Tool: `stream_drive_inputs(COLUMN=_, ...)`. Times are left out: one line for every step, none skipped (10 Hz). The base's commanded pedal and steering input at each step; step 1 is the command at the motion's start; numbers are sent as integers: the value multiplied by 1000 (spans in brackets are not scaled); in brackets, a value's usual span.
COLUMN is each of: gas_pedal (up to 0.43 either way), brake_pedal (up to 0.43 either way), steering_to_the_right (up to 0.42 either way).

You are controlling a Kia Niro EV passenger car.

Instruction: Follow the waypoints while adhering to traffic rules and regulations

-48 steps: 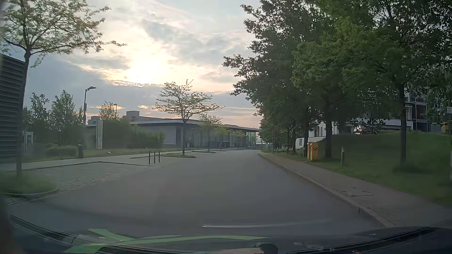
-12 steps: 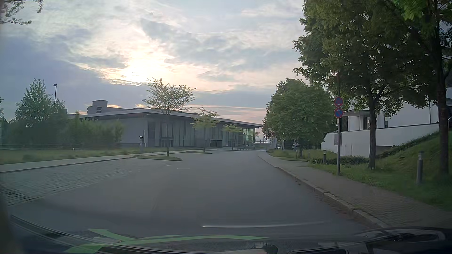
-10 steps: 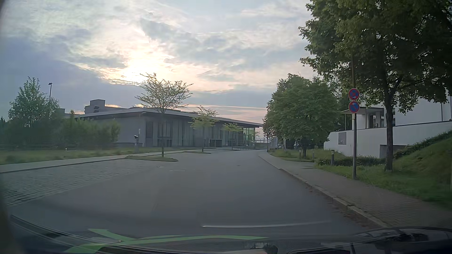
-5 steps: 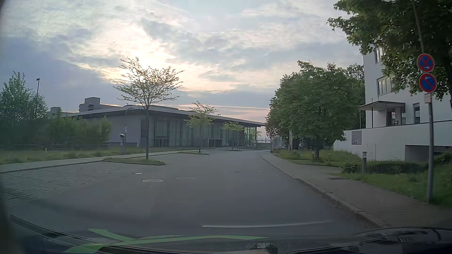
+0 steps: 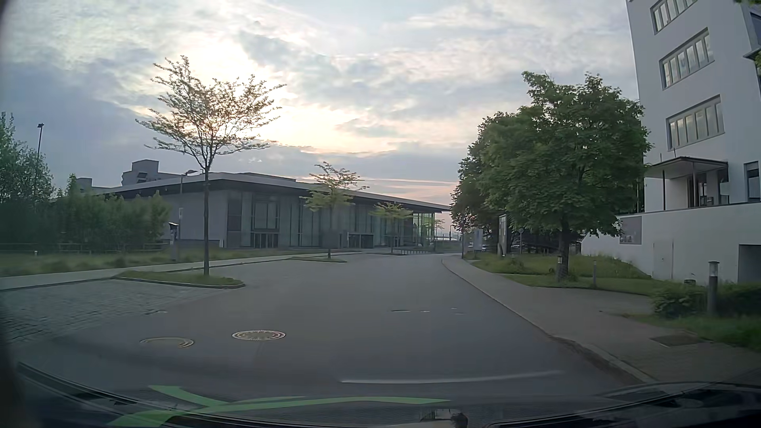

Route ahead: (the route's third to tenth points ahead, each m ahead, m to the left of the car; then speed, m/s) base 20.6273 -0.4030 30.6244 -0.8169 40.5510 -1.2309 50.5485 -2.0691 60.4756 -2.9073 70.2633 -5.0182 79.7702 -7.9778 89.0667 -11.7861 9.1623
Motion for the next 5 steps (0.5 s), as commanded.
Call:
stream_drive_inputs(gas_pedal=59, brake_pedal=0, steering_to_the_right=4)
stream_drive_inputs(gas_pedal=39, brake_pedal=0, steering_to_the_right=5)
stream_drive_inputs(gas_pedal=28, brake_pedal=0, steering_to_the_right=5)
stream_drive_inputs(gas_pedal=20, brake_pedal=0, steering_to_the_right=5)
stream_drive_inputs(gas_pedal=20, brake_pedal=0, steering_to_the_right=5)
